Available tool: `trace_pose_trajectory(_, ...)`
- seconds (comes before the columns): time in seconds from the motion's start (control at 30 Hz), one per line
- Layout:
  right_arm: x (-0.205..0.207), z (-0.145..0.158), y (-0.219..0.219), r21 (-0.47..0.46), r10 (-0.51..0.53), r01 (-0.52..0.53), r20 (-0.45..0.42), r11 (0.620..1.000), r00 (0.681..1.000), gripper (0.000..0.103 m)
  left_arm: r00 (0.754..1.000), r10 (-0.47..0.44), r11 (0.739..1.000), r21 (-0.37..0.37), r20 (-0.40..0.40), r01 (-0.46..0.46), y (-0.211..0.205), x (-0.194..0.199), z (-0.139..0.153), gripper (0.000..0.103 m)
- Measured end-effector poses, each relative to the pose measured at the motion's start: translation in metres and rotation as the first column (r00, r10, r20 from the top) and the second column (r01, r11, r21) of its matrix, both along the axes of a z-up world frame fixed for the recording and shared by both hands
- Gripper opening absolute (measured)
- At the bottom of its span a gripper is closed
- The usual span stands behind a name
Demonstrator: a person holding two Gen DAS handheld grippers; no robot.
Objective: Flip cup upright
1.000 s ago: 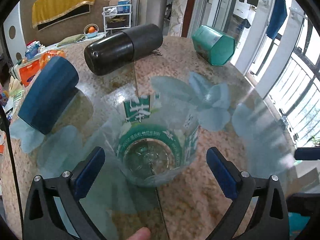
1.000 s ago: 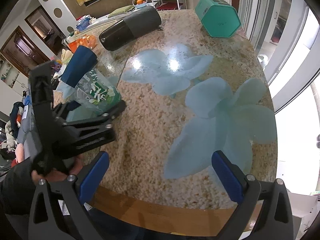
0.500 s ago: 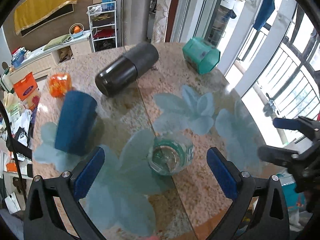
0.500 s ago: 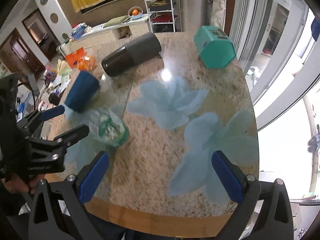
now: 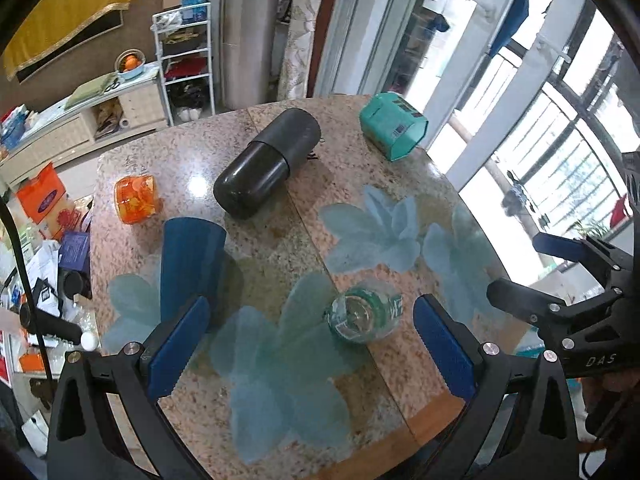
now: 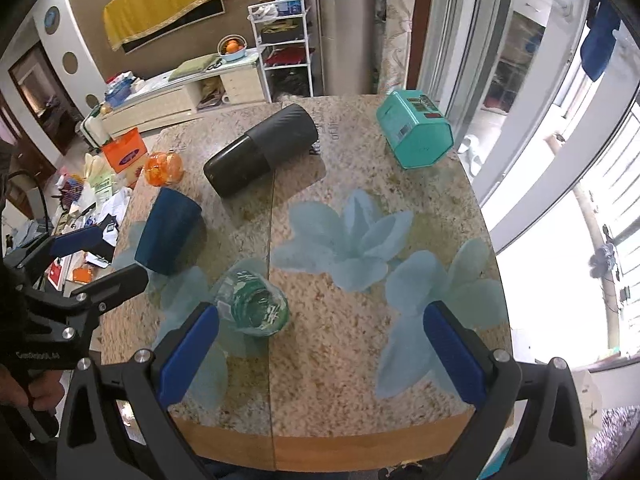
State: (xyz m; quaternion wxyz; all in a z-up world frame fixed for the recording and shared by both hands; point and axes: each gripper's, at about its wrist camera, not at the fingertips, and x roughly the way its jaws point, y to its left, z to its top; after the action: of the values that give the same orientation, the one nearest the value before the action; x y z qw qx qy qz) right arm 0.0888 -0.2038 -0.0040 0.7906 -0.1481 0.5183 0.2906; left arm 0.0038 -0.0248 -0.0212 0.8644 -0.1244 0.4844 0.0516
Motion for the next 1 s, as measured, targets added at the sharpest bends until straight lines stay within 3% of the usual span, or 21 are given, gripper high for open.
trace_pose_trajectory(0.27,-0.017,0.001,0.012,-0.035,-0.023,0.023,0.007,0.999,1.000,0.103,0.999,-0.037,0.998,-0.042,-0.018,0.036,0.012,-0.013,-0.006,0.103)
trace_pose_trajectory(0.53,-0.022,0.005,0.020,-0.039,-0.042,0.042,0.004,0.998,0.999,0.103,0.999,-0.040,0.999,-0.016,-0.006,0.040,0.016,-0.018,0.004,0.103)
trace_pose_trajectory(1.0,-0.013,0.005,0.036,-0.017,0.025,-0.025,0.001,1.000,1.000,0.103,1.000,0.010,1.000,0.023,-0.017,-0.009,0.026,-0.012,0.010,0.103)
